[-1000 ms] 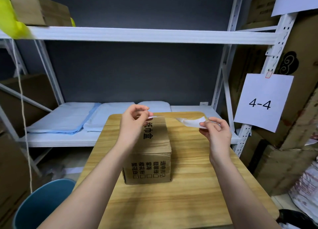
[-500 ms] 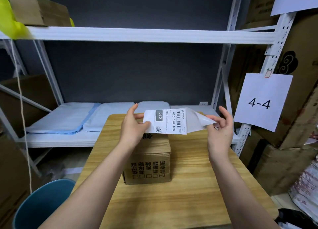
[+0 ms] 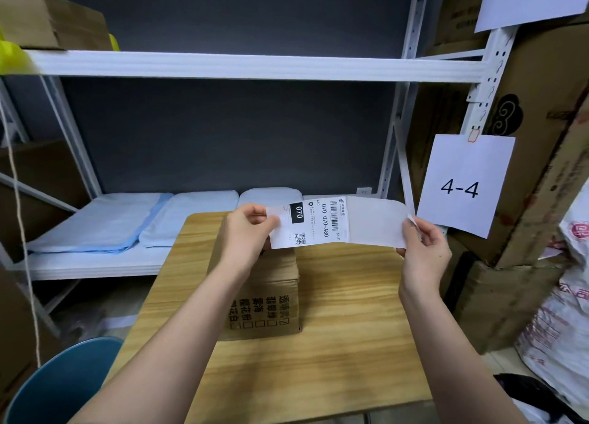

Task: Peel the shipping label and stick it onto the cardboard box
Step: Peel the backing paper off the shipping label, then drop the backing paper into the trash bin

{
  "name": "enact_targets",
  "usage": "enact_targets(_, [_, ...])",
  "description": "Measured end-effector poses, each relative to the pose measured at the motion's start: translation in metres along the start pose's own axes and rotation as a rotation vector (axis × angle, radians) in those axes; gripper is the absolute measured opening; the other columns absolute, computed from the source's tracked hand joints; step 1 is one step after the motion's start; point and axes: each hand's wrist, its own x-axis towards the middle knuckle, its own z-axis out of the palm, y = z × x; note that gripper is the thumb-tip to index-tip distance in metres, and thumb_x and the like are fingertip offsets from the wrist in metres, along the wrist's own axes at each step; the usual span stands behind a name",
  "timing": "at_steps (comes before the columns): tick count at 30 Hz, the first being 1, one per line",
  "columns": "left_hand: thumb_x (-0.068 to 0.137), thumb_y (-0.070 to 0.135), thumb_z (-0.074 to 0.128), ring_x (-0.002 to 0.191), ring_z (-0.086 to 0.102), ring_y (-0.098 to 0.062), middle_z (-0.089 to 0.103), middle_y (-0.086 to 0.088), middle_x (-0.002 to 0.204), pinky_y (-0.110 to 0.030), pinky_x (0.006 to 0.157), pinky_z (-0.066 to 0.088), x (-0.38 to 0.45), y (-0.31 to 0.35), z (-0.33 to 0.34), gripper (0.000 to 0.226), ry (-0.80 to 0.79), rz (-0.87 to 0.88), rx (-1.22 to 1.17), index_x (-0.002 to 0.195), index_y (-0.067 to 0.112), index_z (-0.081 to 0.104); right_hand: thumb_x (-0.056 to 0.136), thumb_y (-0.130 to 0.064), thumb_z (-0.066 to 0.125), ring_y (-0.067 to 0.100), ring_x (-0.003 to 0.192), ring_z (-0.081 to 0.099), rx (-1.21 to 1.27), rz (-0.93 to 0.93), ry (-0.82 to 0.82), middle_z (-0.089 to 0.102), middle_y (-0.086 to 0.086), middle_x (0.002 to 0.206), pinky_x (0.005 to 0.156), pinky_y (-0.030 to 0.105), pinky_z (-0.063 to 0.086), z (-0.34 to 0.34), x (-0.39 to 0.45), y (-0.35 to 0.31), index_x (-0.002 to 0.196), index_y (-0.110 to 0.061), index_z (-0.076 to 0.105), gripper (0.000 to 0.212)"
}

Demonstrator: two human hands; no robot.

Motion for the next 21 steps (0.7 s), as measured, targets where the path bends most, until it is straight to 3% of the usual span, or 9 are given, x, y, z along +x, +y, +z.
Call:
enact_targets(5, [0.082,0.005,0.064,0.066,0.059,-0.02,0.064,-0.006,0.078,-0.017,0.053,0.047,-0.012,0.009,0.02,0.013,-0.045,0.006,-0.087,0.077,0.016,0.06,0.092,-0.021,0.057,0.015,0.09,0.057,0.02,0.017,0.143,0.06,0.002,0.106,0.058,0.018,0.046,-0.032,0.02,-0.002,0.103,-0.016,0.06,0.012])
enact_targets(7, [0.082,0.003,0.063,0.066,0.061,-0.02,0.066,-0.008,0.079,-0.021,0.057,0.047,-0.019,0.012,0.03,0.014,-0.081,-0.006,-0.111,0.077,0.015,0.06,0.093,-0.021,0.056,0.012,0.082,0.058,0.021,0.031,0.177,0.06,0.001,0.1,0.054,0.015,0.046,-0.047,0.025,-0.004,0.112,-0.012,0.058,0.021])
enact_targets(9, [0.083,0.003,0.063,0.059,0.059,-0.018,0.064,-0.007,0.076,-0.021,0.051,0.047,-0.026,0.014,0.042,0.013,-0.12,-0.03,-0.133,0.077,0.014,0.06,0.092,-0.019,0.057,0.006,0.071,0.055,0.022,0.037,0.194,0.059,-0.003,0.091,0.048,0.011,0.044,-0.062,0.029,-0.005,0.108,-0.014,0.056,0.017])
enact_targets(12, [0.084,0.001,0.062,0.051,0.058,-0.013,0.06,-0.004,0.067,-0.019,0.044,0.047,-0.038,0.013,0.065,0.017,-0.161,-0.049,-0.173,0.073,0.015,0.059,0.091,-0.015,0.057,0.007,0.069,0.054,-0.021,0.049,0.223,0.06,0.003,0.096,0.053,0.02,0.042,-0.093,0.037,0.001,0.102,-0.014,0.053,0.011])
enact_targets(15, [0.085,0.0,0.06,0.039,0.058,-0.002,0.06,-0.001,0.063,-0.017,0.041,0.048,-0.052,0.012,0.088,0.019,-0.2,-0.087,-0.204,0.073,0.015,0.058,0.091,-0.012,0.055,0.009,0.066,0.052,-0.105,0.082,0.277,0.056,0.001,0.088,0.053,0.022,0.04,-0.131,0.047,0.013,0.098,-0.015,0.051,0.009])
enact_targets(18, [0.086,0.0,0.058,0.052,0.063,-0.011,0.064,-0.004,0.071,-0.018,0.043,0.051,-0.066,0.008,0.11,0.017,-0.261,-0.117,-0.226,0.076,0.014,0.059,0.086,-0.011,0.059,0.014,0.067,0.053,-0.182,0.152,0.333,0.057,0.004,0.089,0.052,0.024,0.04,-0.172,0.055,0.027,0.086,-0.019,0.053,0.011])
enact_targets(21, [0.087,0.0,0.058,0.059,0.062,-0.016,0.065,-0.004,0.074,-0.019,0.044,0.051,-0.081,0.003,0.131,0.016,-0.309,-0.147,-0.234,0.079,0.013,0.059,0.084,-0.015,0.061,0.019,0.07,0.054,-0.283,0.252,0.425,0.059,0.007,0.091,0.06,0.029,0.043,-0.216,0.057,0.046,0.09,-0.015,0.057,0.008])
